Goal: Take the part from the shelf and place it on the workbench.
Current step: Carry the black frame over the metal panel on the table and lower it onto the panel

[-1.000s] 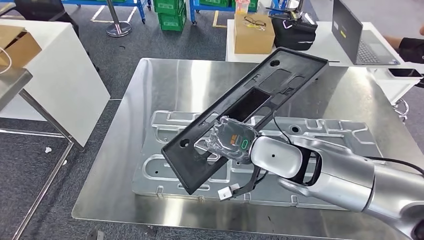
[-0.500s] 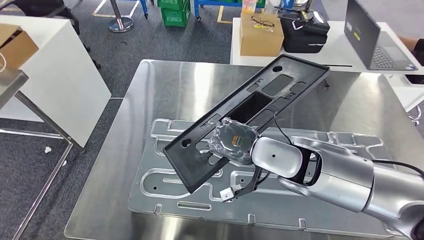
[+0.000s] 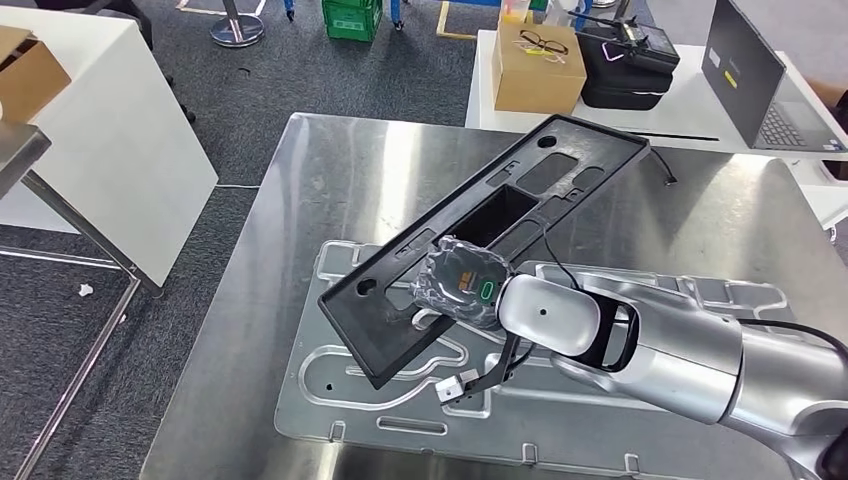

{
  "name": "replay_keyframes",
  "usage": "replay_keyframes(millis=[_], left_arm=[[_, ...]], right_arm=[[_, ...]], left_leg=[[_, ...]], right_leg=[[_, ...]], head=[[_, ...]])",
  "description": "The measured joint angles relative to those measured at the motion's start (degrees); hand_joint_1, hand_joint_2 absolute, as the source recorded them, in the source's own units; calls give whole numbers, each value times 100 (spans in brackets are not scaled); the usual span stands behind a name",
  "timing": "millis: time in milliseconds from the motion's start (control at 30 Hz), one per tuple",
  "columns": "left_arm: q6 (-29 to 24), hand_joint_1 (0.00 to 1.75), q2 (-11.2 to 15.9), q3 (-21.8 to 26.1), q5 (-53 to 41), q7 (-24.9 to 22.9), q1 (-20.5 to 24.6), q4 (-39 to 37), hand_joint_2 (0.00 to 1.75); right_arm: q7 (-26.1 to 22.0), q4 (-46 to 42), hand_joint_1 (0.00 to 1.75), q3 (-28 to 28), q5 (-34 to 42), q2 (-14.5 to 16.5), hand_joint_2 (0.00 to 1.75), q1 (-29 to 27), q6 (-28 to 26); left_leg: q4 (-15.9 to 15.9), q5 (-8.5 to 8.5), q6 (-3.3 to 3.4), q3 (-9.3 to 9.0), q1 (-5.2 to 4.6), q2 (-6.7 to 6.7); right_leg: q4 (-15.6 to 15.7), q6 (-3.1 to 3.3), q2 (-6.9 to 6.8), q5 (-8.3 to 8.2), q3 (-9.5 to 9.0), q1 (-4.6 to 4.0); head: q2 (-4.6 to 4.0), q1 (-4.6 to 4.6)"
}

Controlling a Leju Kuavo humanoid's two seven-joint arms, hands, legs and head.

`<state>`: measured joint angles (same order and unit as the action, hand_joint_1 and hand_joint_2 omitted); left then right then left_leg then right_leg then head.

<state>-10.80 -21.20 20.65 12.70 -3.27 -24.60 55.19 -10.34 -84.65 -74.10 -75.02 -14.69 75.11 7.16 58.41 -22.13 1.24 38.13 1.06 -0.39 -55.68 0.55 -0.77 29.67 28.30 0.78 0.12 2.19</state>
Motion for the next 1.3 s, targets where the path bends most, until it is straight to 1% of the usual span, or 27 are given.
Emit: replay_keyframes(millis=[100, 233, 267, 400, 667, 1300], left_arm=[[2, 0, 0, 16, -5, 1, 16, -11, 175], [-9, 0, 0, 42, -29, -4, 20, -13, 175], [-15, 0, 0, 50, -43, -7, 20, -13, 175], [-8, 0, 0, 75, -4, -21, 20, -13, 0], [-52, 0, 0, 71, 157, -24, 44, -20, 0], [-39, 0, 0, 83, 140, 13, 46, -30, 0]], right_arm=[[0, 0, 175, 0, -1, 0, 175, 0, -1], [0, 2, 0, 0, -5, -2, 0, 0, -2], [0, 4, 0, 0, -8, -2, 0, -1, -2], [0, 11, 0, 0, -12, -2, 0, -5, -1], [0, 24, 0, 0, -20, 1, 0, -3, -2], [2, 28, 0, 0, -47, -4, 0, -2, 1]], left_leg=[[5, 1, 2, -1, -1, 2], [9, 4, 6, -2, -1, 5], [9, 5, 7, -3, -1, 6], [9, 5, 8, -7, 0, 7], [9, 5, 7, -14, 4, 5], [9, 5, 7, -17, 6, 5]], right_leg=[[3, -40, 1, -9, 1, 1], [3, -116, 2, -16, 0, 5], [3, -123, 2, -16, 0, 5], [3, -128, 3, -16, -2, 3], [2, -145, 0, -4, -13, 0], [1, -147, 1, -3, -15, -1]], head=[[0, 1], [1, 2], [1, 2], [-1, 2], [0, 2], [0, 4]])
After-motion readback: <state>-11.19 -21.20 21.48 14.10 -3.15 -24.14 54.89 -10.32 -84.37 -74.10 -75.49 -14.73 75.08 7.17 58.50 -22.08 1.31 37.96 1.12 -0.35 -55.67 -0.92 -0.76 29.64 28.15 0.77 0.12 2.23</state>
